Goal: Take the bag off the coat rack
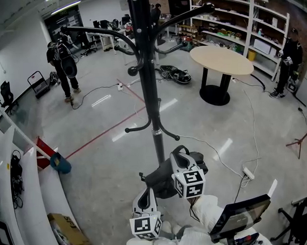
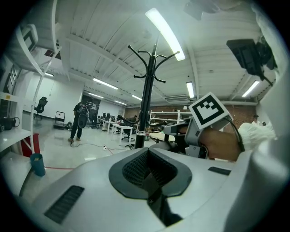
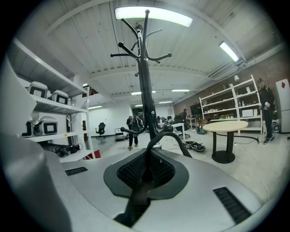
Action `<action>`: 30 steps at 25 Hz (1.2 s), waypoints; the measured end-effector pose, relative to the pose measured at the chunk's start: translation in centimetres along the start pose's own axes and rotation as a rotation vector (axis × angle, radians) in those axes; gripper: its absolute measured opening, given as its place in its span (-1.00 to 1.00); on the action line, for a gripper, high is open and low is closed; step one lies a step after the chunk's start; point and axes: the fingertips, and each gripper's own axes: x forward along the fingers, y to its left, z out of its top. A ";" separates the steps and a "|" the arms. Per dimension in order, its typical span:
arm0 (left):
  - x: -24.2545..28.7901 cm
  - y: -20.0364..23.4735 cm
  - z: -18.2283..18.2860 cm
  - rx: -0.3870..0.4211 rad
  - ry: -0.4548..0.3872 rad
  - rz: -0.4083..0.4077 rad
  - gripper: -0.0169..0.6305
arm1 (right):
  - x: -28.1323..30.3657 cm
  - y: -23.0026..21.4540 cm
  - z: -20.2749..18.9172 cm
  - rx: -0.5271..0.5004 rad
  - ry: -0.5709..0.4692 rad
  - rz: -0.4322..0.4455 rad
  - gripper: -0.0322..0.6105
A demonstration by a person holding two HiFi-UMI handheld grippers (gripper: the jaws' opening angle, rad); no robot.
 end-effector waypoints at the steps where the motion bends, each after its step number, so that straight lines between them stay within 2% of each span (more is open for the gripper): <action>1: -0.1 -0.2 -0.1 -0.001 0.000 -0.003 -0.94 | -0.3 0.0 -0.2 0.000 0.002 0.001 -0.82; 13: -2.1 -2.4 -0.4 -0.008 -0.013 -0.016 -0.94 | -4.5 0.8 -1.3 -0.029 0.022 0.017 -0.82; 23: -3.8 -5.1 0.7 0.024 -0.034 -0.050 -0.94 | -8.9 1.7 -2.1 -0.027 0.028 0.024 -0.82; 30: -4.6 -5.3 1.3 0.037 -0.056 -0.062 -0.94 | -11.0 2.7 -2.7 -0.029 0.023 0.022 -0.82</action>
